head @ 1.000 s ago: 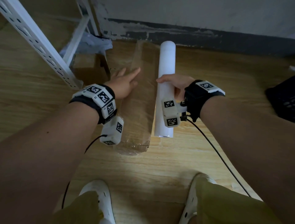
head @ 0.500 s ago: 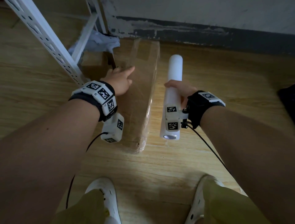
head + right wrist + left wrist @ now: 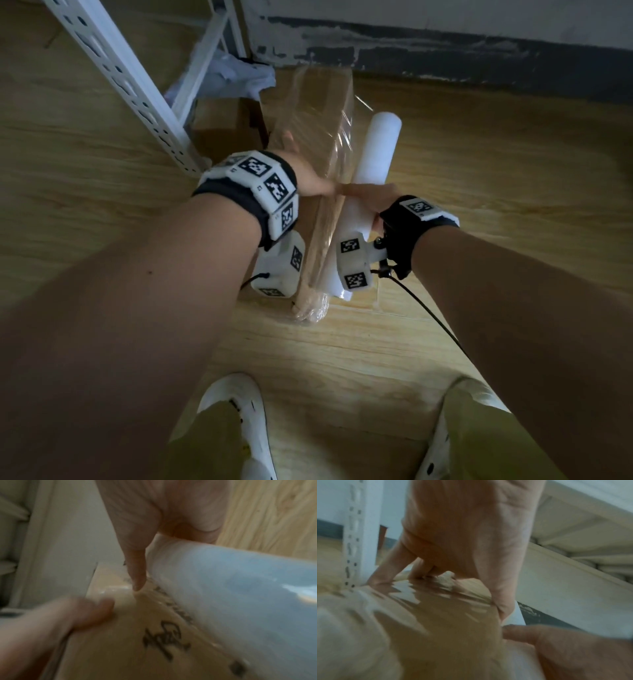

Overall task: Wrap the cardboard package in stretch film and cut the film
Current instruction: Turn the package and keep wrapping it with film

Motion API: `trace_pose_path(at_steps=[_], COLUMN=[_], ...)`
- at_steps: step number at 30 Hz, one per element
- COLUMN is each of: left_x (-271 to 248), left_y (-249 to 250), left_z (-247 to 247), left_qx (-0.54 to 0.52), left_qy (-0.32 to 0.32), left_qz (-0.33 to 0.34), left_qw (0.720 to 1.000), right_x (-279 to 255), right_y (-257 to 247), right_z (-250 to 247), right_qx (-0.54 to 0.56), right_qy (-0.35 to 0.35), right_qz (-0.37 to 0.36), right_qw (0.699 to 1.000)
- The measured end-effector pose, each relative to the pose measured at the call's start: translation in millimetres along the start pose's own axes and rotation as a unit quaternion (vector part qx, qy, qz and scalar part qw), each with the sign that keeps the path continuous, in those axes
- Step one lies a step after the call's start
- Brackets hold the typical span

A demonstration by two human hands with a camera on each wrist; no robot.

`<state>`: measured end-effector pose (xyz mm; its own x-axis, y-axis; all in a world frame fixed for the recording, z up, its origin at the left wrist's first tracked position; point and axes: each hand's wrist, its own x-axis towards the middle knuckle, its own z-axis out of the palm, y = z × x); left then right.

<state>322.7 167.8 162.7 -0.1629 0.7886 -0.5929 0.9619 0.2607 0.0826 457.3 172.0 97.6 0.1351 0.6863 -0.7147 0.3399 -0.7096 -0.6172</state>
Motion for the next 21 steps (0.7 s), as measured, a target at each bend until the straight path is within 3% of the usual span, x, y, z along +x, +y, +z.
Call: trace_pose_path(at_steps=[2, 5, 11, 16, 19, 21], left_x=[6.3, 15.5, 19.1, 23.8, 30.1, 35.9], left_y=[-11.6, -31.8, -63.7, -77.3, -83.9, -86.8], left_z=[-2.2, -3.5, -2.3, 2.0, 17.3, 36.0], left_qx=[-0.016, -0.077, -0.163, -0.205, -0.275, -0.348], left_qy=[-0.005, -0.015, -0.035, -0.035, -0.043, -0.074], left_qz=[-0.022, -0.044, -0.013, -0.003, -0.01, -0.031], left_qw=[1.0, 0.996, 0.986, 0.978, 0.961, 0.934], right_x=[2.1, -2.2, 14.0, -8.1, -0.8, 23.3], right_y=[4.0, -1.0, 4.8, 5.2, 6.4, 13.5], right_z=[1.5, 6.1, 29.1, 26.5, 20.7, 18.6], right_qx=[0.033, 0.093, 0.129, 0.12, 0.099, 0.048], right_qy=[-0.017, -0.045, -0.063, -0.103, -0.065, -0.05], right_qz=[0.03, 0.02, 0.03, 0.04, 0.039, 0.034], right_qw=[0.999, 0.994, 0.989, 0.987, 0.992, 0.997])
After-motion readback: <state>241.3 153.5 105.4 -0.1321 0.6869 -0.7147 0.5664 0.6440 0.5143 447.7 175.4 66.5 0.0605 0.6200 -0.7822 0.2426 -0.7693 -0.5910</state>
